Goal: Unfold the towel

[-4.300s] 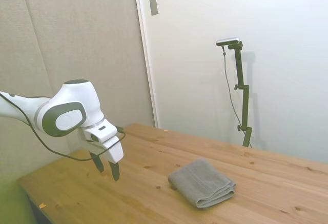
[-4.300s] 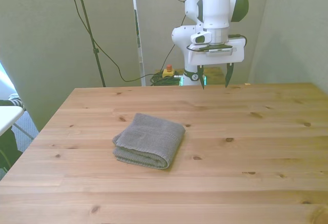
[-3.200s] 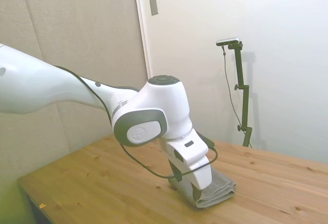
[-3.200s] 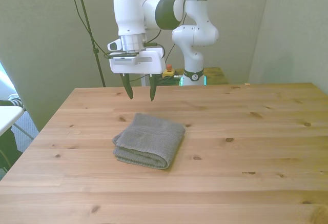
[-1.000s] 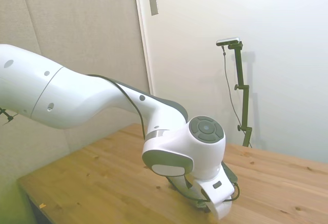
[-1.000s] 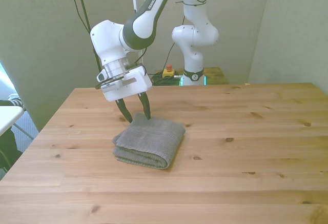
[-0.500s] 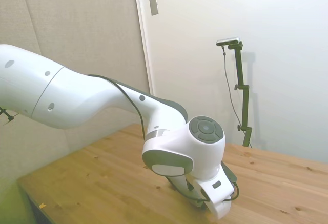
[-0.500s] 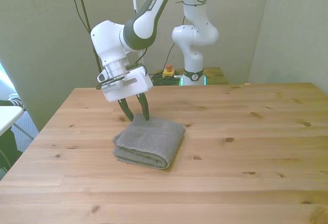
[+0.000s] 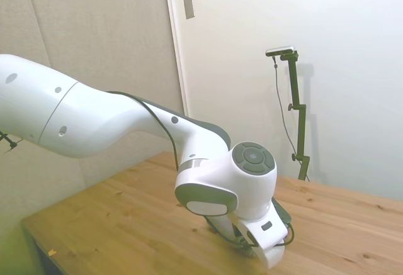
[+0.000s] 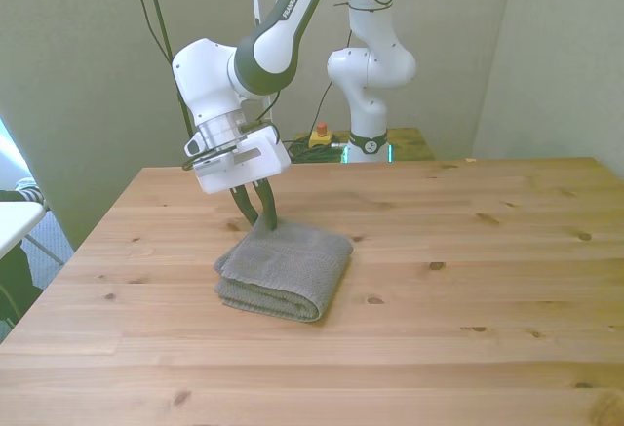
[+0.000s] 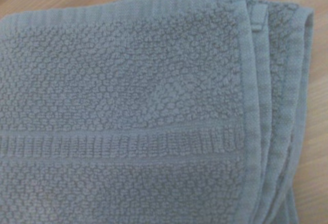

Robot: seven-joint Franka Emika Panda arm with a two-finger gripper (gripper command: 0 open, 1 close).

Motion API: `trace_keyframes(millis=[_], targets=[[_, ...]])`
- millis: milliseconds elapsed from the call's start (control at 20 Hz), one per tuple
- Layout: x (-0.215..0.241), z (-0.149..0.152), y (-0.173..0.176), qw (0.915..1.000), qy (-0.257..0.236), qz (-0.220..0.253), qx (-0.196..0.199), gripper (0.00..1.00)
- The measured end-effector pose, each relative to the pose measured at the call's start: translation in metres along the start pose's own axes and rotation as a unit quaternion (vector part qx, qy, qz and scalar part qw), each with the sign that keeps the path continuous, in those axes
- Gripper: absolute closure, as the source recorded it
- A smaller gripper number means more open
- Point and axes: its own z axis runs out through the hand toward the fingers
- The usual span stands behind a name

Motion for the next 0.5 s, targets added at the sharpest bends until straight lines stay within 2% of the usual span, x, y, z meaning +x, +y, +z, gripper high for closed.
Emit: trace_keyframes(millis=[250,500], targets=[[0.003,-0.014,-0.014,0.9999,0.004,-0.009,0.009,1.00],[-0.001,-0.035,-0.043,0.9994,0.002,-0.025,0.025,1.00]])
